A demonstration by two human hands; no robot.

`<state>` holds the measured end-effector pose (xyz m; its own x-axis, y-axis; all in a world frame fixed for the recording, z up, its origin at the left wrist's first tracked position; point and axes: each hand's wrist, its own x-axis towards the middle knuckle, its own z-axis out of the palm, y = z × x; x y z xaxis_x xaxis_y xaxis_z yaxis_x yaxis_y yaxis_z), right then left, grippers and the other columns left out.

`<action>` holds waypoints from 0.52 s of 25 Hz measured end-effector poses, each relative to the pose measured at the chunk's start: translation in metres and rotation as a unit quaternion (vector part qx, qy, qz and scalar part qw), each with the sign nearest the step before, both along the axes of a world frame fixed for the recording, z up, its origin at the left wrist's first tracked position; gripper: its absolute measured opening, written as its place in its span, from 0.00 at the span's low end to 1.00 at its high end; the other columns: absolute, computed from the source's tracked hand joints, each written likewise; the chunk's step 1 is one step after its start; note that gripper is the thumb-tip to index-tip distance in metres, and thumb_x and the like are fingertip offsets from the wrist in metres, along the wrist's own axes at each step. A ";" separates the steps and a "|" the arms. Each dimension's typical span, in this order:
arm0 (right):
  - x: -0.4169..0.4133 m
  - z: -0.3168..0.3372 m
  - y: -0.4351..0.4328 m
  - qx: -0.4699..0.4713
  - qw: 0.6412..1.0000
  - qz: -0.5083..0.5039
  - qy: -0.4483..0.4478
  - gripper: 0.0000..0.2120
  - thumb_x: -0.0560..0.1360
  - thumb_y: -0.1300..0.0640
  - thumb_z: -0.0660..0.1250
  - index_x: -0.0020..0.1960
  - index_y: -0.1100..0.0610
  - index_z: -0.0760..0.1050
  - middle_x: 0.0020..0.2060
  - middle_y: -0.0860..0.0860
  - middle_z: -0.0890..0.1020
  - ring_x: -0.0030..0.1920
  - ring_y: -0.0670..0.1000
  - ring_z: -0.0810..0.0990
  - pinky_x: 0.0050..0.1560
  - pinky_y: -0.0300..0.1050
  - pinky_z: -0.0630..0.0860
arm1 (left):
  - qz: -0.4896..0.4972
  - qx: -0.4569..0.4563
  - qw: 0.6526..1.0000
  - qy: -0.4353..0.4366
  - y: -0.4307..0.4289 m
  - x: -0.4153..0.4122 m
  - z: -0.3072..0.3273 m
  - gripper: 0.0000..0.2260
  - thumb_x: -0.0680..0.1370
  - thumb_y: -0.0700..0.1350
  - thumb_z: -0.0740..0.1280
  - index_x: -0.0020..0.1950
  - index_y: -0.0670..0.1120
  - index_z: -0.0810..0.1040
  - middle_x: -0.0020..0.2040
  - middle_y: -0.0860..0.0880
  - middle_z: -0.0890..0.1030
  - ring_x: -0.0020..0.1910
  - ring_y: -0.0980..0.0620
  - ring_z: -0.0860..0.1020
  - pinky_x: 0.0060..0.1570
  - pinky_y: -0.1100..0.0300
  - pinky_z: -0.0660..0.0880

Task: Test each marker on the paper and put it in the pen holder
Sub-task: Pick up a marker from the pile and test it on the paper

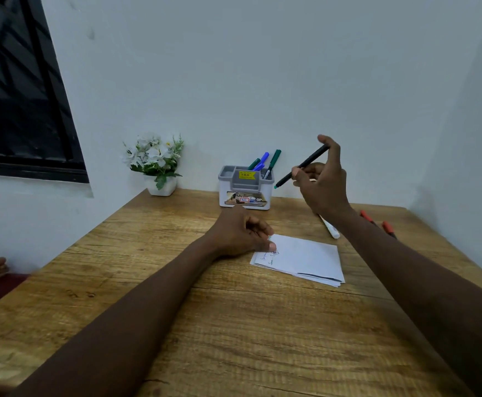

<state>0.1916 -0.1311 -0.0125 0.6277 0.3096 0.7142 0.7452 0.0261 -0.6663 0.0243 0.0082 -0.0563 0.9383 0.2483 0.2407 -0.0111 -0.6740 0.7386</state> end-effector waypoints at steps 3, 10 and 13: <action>0.011 0.011 0.015 0.012 1.000 -0.027 -0.002 0.37 0.77 0.64 0.72 0.79 0.51 0.58 0.38 0.50 0.86 0.38 0.44 0.86 0.47 0.31 0.78 | -0.004 0.001 1.000 0.004 0.001 0.001 -0.001 0.16 0.67 0.47 0.83 0.52 0.46 0.88 0.42 0.53 0.87 0.37 0.64 0.82 0.43 0.70 0.78; 0.032 0.016 0.053 -0.048 0.997 -0.057 0.016 0.40 0.78 0.63 0.72 0.82 0.50 0.55 0.35 0.45 0.82 0.41 0.49 0.84 0.49 0.41 0.77 | -0.008 -0.005 1.000 0.017 0.004 0.004 -0.002 0.16 0.68 0.46 0.82 0.53 0.46 0.87 0.44 0.53 0.87 0.37 0.65 0.81 0.42 0.70 0.77; 0.041 0.013 0.064 -0.147 0.986 -0.080 0.001 0.45 0.77 0.55 0.74 0.85 0.50 0.49 0.34 0.44 0.82 0.45 0.52 0.84 0.49 0.45 0.75 | -0.007 0.004 1.000 0.013 0.004 0.004 -0.003 0.16 0.68 0.47 0.82 0.53 0.47 0.87 0.44 0.53 0.87 0.37 0.65 0.81 0.41 0.71 0.76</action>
<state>0.2328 -0.0668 0.0005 0.6870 0.4004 0.6064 0.7224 -0.2858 -0.6297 0.0283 0.0120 -0.0597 0.9474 0.2340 0.2184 -0.0010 -0.6800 0.7332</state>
